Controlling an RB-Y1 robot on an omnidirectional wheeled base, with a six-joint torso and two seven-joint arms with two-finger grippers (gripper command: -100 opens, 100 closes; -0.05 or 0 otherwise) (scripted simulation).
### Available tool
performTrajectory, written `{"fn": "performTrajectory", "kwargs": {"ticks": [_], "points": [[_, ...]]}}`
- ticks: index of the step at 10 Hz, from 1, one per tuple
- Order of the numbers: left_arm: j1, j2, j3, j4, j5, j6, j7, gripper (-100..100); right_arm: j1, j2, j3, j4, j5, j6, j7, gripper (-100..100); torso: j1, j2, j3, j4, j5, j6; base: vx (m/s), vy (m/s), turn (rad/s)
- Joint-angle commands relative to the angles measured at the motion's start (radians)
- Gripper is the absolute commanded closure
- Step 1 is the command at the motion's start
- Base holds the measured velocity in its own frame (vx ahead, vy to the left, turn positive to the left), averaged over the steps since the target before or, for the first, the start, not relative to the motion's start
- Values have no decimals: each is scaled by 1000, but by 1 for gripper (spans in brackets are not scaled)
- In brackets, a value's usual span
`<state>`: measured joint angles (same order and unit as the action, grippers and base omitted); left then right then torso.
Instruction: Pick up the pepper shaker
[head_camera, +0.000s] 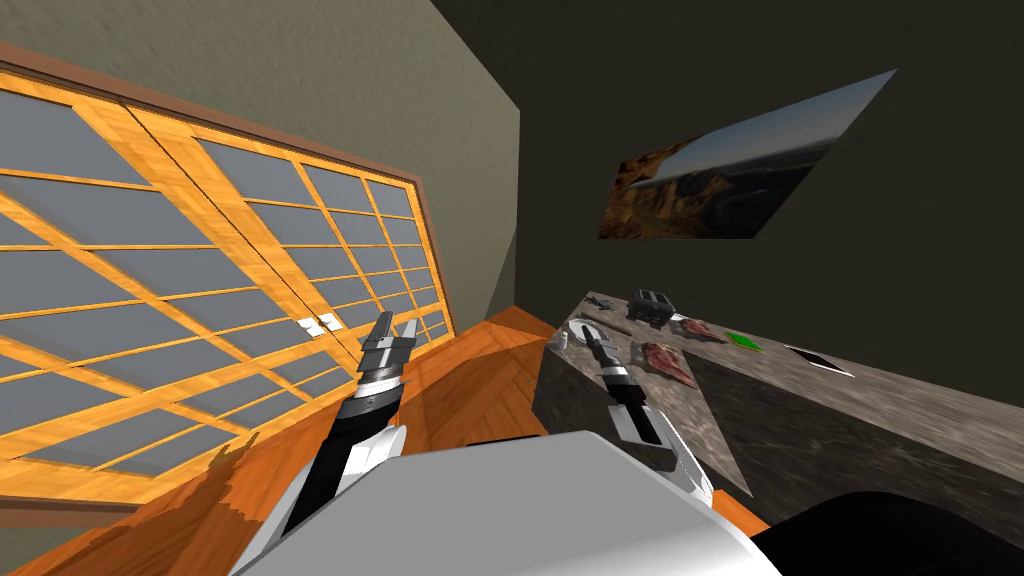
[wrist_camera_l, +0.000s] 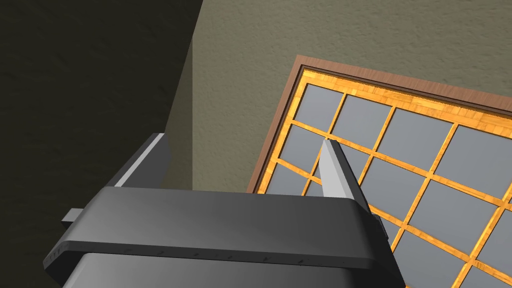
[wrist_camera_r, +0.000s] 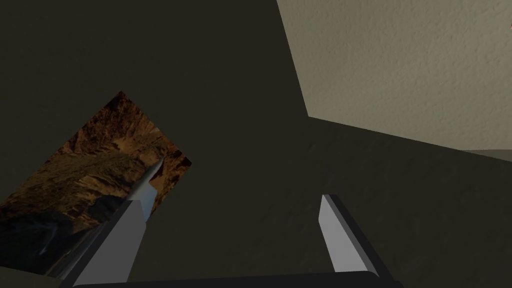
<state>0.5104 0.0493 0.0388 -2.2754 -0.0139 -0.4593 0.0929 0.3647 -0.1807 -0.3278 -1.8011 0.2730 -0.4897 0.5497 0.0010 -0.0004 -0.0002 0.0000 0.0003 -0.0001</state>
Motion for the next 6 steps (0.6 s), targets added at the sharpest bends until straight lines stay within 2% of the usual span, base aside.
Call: {"fn": "performTrajectory", "kwargs": {"ticks": [1,2,4,5,6], "points": [[0,0,0,0,0,0,0,0,-2,1,-1,3,4,2,7,-100,0,0,0,0,0,0,8,34,-90],[0,0,0,0,0,0,0,0,-16,2,-16,38,29,2,44,-100,1,0,0,0,0,0,0,32,-13],[0,0,0,0,0,0,0,0,-16,2,-16,38,29,2,44,-100,0,0,0,0,0,0,0,16,-1],[0,0,0,0,0,0,0,0,-30,3,-29,73,53,2,80,-100,0,0,0,0,0,0,-1,17,12],[0,0,0,0,0,0,0,0,-30,3,-29,73,53,2,80,-100,0,0,0,0,0,0,6,50,-55]]}}
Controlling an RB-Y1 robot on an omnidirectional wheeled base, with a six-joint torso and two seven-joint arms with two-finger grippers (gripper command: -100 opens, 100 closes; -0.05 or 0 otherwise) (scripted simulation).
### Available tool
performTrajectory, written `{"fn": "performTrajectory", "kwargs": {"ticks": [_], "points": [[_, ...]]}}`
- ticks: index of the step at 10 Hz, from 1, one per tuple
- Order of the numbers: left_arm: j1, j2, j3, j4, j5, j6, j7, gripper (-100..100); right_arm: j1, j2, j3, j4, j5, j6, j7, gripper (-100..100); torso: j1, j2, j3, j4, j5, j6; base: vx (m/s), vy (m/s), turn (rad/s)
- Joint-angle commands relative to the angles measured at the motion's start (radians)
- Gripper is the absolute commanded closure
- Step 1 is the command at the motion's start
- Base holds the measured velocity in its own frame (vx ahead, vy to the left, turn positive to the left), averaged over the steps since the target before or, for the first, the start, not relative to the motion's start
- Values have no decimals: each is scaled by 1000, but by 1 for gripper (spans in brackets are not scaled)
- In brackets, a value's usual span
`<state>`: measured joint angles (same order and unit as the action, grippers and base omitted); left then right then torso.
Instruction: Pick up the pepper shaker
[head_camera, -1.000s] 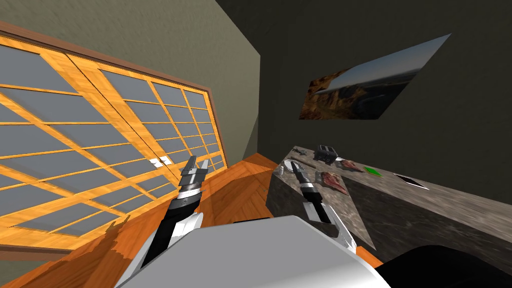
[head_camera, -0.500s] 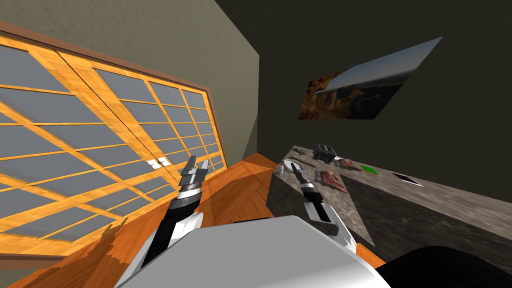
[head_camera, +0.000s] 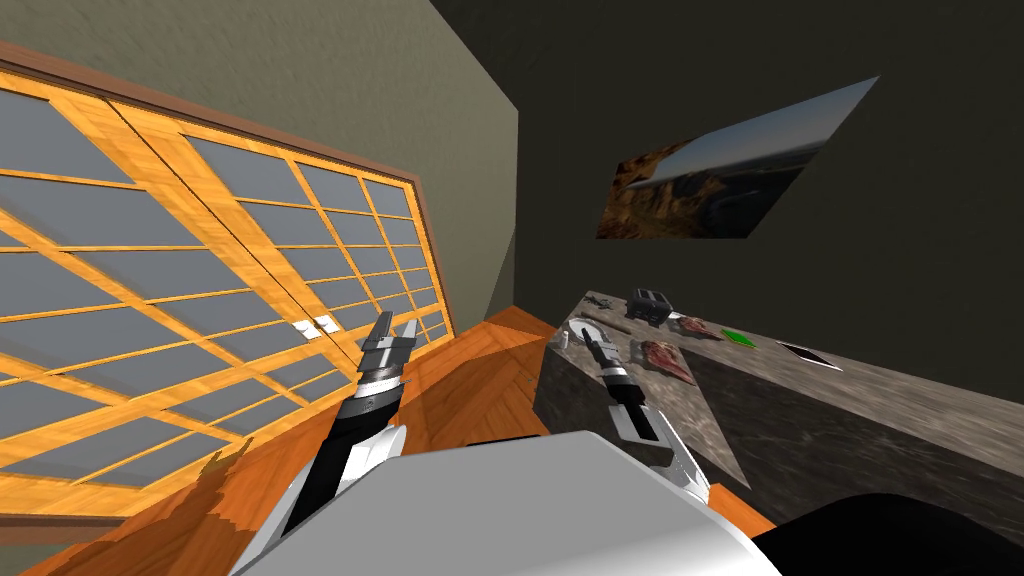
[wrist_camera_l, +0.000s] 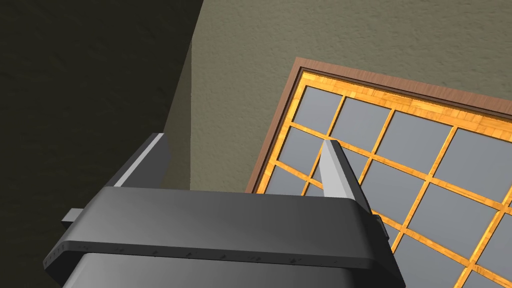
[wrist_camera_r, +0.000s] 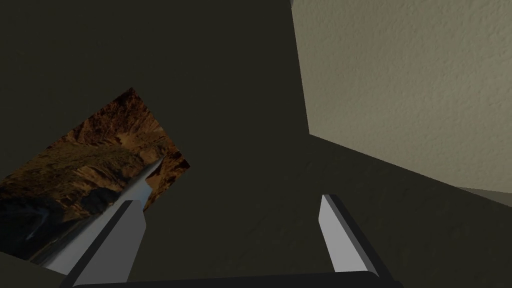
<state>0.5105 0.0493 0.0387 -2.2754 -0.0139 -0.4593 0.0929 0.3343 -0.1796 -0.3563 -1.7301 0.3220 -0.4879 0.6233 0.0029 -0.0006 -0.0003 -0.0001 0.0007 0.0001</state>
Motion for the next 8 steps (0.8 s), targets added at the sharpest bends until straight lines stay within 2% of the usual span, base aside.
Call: {"fn": "performTrajectory", "kwargs": {"ticks": [1,4,8], "points": [[0,0,0,0,0,0,0,0,-14,5,-13,36,28,0,40,-100,0,0,0,0,0,0,7,53,-69],[0,0,0,0,0,0,0,0,-58,13,-44,139,94,-4,129,-100,1,-1,0,0,0,0,9,61,-74],[0,0,0,0,0,0,0,0,-117,29,-71,264,170,-13,220,-100,2,-1,-1,0,1,0,16,76,-58]]}}
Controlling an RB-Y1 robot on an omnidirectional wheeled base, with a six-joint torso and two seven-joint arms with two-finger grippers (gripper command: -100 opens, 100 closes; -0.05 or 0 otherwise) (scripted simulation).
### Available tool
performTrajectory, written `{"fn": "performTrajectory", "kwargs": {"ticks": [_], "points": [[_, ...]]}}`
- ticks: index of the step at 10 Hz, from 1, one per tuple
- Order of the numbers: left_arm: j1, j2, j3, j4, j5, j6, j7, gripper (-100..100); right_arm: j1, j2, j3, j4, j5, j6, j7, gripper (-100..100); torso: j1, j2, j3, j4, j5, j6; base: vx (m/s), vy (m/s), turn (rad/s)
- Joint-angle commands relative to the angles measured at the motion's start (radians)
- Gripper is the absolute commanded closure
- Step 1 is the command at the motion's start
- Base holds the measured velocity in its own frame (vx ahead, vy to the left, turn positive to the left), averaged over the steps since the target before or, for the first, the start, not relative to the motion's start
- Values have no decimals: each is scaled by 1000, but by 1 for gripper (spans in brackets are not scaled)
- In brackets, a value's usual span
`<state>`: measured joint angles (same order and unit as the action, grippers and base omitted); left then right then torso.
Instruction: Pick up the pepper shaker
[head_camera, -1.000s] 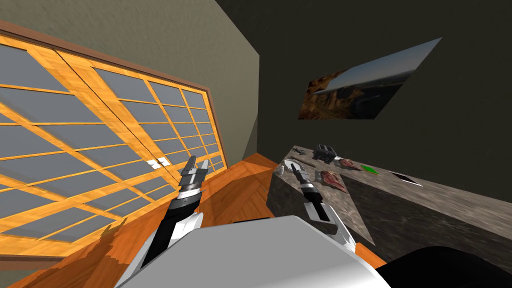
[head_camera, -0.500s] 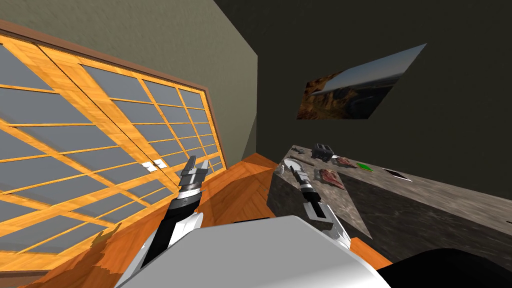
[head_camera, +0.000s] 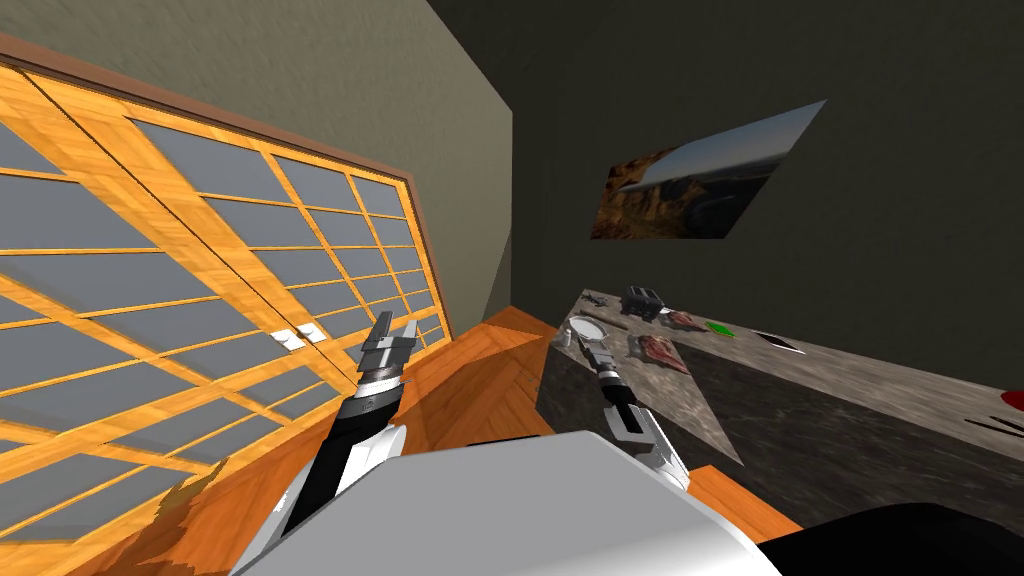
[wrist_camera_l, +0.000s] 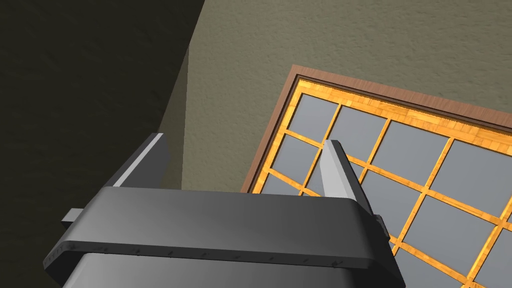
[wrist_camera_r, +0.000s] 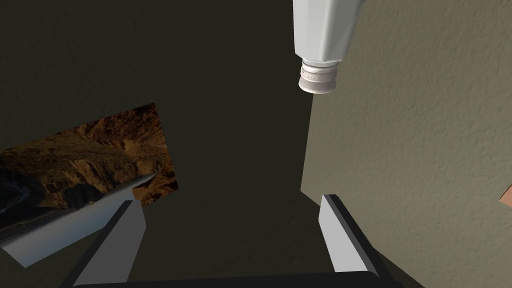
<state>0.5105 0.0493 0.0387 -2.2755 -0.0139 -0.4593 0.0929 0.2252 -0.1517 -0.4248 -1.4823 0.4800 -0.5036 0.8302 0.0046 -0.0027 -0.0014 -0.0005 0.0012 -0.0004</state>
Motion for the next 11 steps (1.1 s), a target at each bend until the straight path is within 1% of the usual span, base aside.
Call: {"fn": "performTrajectory", "kwargs": {"ticks": [1,4,7,10,11], "points": [[0,0,0,0,0,0,0,0,-21,6,-7,45,28,0,31,-100,0,0,0,0,0,0,36,49,-11],[0,0,0,0,0,0,0,0,-60,21,-18,122,70,-8,75,-100,-3,-3,-2,-1,-1,0,68,29,-9],[0,0,0,0,0,0,0,0,-91,38,-24,183,103,-14,106,-100,-3,-2,-1,0,-1,0,51,21,-4],[0,0,0,0,0,0,0,0,-118,57,-28,232,128,-20,130,-100,-4,-1,-1,0,-1,0,44,15,-4],[0,0,0,0,0,0,0,0,-117,51,-29,227,122,-19,125,-100,-4,-1,-1,0,-1,0,25,6,1]]}}
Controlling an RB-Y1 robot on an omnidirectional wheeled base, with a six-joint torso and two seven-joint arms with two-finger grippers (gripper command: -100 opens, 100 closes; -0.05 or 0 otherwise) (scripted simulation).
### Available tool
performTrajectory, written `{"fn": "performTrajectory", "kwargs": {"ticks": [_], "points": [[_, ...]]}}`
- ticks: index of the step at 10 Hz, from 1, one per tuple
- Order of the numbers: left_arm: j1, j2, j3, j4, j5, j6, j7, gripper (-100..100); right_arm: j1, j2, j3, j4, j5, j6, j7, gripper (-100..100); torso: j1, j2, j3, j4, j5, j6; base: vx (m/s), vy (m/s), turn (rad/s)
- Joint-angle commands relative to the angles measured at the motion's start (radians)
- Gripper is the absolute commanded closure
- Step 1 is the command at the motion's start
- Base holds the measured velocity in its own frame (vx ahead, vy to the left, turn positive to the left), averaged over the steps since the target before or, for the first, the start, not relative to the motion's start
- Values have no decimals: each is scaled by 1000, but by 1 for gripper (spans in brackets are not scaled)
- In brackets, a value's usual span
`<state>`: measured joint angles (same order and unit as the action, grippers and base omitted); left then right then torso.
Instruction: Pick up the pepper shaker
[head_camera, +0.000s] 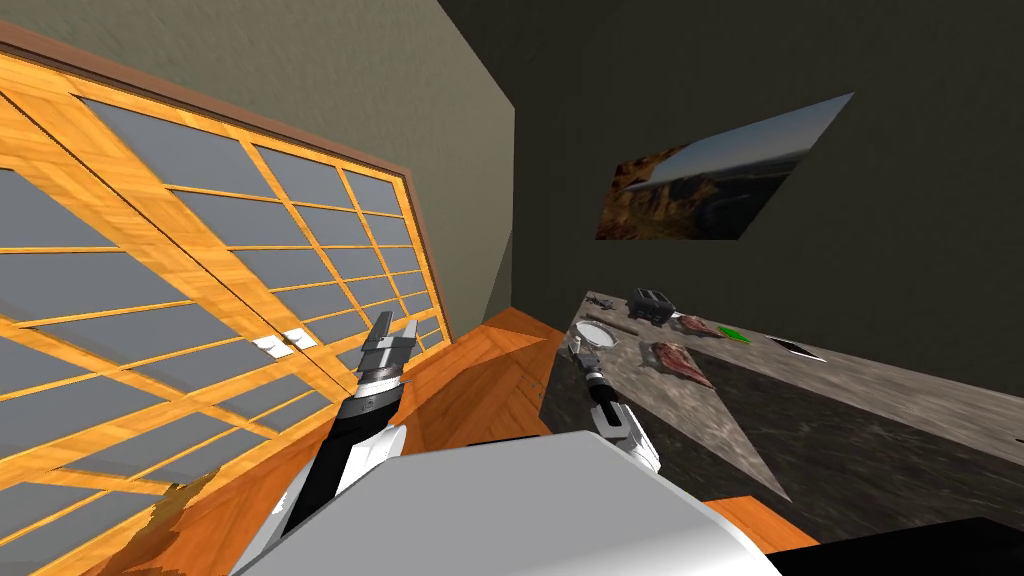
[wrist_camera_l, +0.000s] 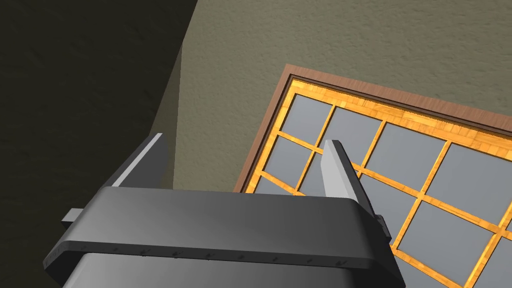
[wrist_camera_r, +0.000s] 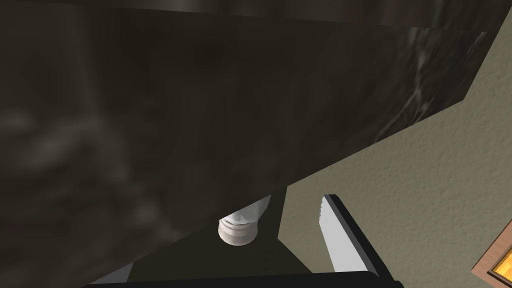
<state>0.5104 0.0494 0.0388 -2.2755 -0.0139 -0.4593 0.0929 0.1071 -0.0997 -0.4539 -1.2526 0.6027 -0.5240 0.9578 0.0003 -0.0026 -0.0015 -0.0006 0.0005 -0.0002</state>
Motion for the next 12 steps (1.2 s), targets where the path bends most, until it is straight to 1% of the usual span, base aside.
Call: {"fn": "performTrajectory", "kwargs": {"ticks": [1,2,3,4,6,7,8,9,10,11,12], "points": [[0,0,0,0,0,0,0,0,0,0,0,0,0,0,0,0,0,0,0,0,0,0,0,0,0],[0,0,0,0,0,0,0,0,-19,14,40,10,8,6,10,-100,0,1,1,0,0,0,23,-38,-354],[0,0,0,0,0,0,0,0,-39,29,71,20,16,12,20,-100,-2,1,0,0,-1,1,42,-56,-438],[0,0,0,0,0,0,0,0,-39,29,79,20,16,12,20,-100,-4,-1,0,0,-1,1,38,-35,-142],[0,0,0,0,0,0,0,0,-78,58,155,41,32,25,40,-100,-4,-1,0,0,-1,1,48,-60,-406],[0,0,0,0,0,0,0,0,-78,58,158,41,32,25,40,-100,-5,-2,-1,0,-1,1,44,-32,-106],[0,0,0,0,0,0,0,0,-97,73,198,52,40,31,50,-100,-3,-1,0,0,-1,0,40,-42,-278],[0,0,0,0,0,0,0,0,-117,87,227,62,47,37,60,-100,-3,-1,0,0,-1,0,55,-51,-412],[0,0,0,0,0,0,0,0,-117,87,238,62,47,37,60,-100,-4,-1,-1,0,-1,0,43,-31,-180],[0,0,0,0,0,0,0,0,-137,102,277,73,55,43,70,-100,-3,0,0,0,-1,0,47,-38,-285],[0,0,0,0,0,0,0,0,-137,102,277,73,55,43,70,-100,-3,0,0,0,-1,0,35,-23,-145]]}}
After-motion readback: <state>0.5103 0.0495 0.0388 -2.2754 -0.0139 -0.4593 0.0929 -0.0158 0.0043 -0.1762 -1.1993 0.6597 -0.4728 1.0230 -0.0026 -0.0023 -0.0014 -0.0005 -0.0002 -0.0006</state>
